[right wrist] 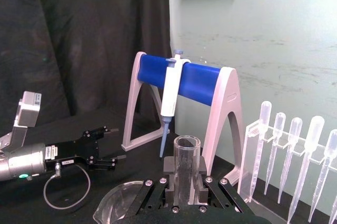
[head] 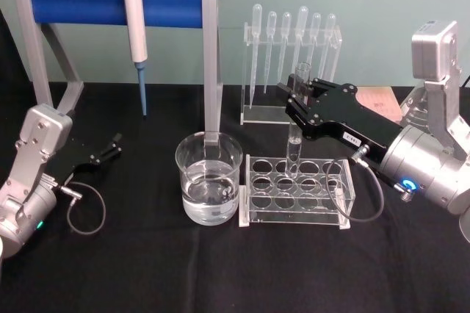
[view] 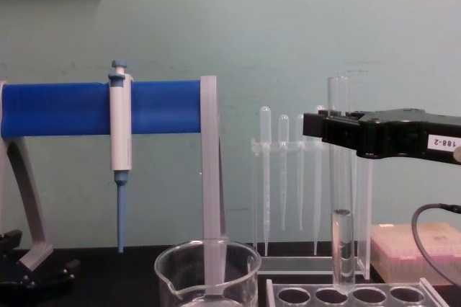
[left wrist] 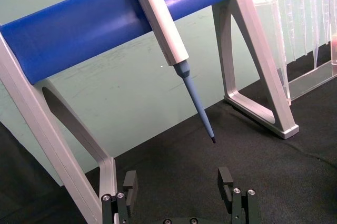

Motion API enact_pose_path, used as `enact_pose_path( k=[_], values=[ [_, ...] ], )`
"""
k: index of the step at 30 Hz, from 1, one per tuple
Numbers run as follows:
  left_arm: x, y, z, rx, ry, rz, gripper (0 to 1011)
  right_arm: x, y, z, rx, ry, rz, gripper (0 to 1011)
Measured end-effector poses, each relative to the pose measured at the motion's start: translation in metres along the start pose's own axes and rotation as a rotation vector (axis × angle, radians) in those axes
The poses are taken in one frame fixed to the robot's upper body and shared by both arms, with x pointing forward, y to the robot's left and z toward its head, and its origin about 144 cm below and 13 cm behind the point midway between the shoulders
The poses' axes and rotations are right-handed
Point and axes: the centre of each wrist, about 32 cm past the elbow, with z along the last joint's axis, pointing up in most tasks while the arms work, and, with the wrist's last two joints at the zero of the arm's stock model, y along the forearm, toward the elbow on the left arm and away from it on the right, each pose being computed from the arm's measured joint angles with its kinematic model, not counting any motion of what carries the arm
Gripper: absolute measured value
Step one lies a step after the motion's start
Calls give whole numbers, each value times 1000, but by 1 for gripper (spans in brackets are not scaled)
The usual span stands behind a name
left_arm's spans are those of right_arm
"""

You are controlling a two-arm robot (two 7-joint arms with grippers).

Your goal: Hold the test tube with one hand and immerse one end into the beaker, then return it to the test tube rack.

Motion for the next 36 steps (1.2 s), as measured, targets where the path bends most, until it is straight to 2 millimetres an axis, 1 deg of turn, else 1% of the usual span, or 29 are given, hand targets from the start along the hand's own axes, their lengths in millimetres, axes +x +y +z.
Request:
enact_pose_path(
  k=[15,19,22,24,27,28,32,36],
  values=[
    [0,0,0,0,0,0,1000,0,0,0,0,0,0,224],
    [0,0,0,0,0,0,1000,-1,2,4,4,-6,7,224],
    [0,0,0,0,0,0,1000,-3,10,12,16,-14,24,224],
    [0,0,0,0,0,0,1000,-5,22,21,32,-29,53,224],
    [0,0,0,0,0,0,1000,-7,33,26,44,-35,75,224],
    [0,0,0,0,0,0,1000,-8,40,28,51,-37,88,224],
    [0,0,0,0,0,0,1000,-9,56,30,67,-39,112,224],
    [0,0,0,0,0,0,1000,-11,76,24,91,-24,132,224]
  ],
)
